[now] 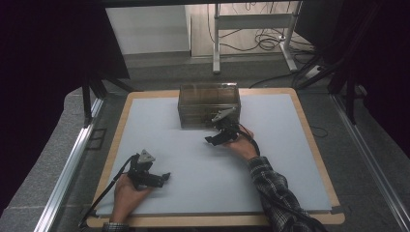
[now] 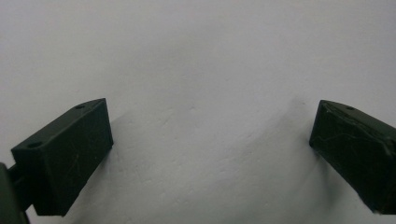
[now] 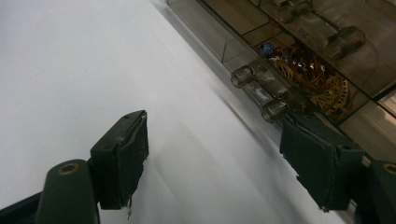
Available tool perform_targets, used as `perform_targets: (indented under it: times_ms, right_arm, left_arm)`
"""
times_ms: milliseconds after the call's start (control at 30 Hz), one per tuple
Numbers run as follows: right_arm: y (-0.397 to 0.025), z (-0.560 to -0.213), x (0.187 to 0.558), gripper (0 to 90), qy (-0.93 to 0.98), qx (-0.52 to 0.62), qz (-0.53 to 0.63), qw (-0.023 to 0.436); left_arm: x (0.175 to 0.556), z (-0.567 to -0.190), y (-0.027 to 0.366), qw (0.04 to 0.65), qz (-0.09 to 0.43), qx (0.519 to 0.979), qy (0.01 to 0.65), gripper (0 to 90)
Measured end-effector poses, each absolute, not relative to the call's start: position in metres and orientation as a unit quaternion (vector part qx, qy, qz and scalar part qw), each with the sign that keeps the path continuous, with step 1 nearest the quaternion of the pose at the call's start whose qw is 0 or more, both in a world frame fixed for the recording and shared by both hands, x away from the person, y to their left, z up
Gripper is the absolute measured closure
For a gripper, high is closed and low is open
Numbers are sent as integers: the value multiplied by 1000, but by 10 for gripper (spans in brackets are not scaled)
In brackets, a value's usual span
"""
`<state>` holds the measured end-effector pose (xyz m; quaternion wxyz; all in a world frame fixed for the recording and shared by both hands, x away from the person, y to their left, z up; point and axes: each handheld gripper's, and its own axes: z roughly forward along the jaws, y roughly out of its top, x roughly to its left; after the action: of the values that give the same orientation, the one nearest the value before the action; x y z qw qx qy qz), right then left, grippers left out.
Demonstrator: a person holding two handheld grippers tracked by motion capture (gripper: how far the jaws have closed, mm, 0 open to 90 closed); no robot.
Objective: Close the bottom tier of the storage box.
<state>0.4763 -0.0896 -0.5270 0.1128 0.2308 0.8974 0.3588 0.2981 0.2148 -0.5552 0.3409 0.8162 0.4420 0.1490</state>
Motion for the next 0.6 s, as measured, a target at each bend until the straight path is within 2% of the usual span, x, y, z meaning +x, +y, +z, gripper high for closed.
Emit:
perform_targets:
  times_ms: [600]
  right_arm:
    - [-87, -528, 484, 228, 894, 238, 358, 124]
  left_arm:
    - [298, -555, 215, 341, 149, 816, 442, 0]
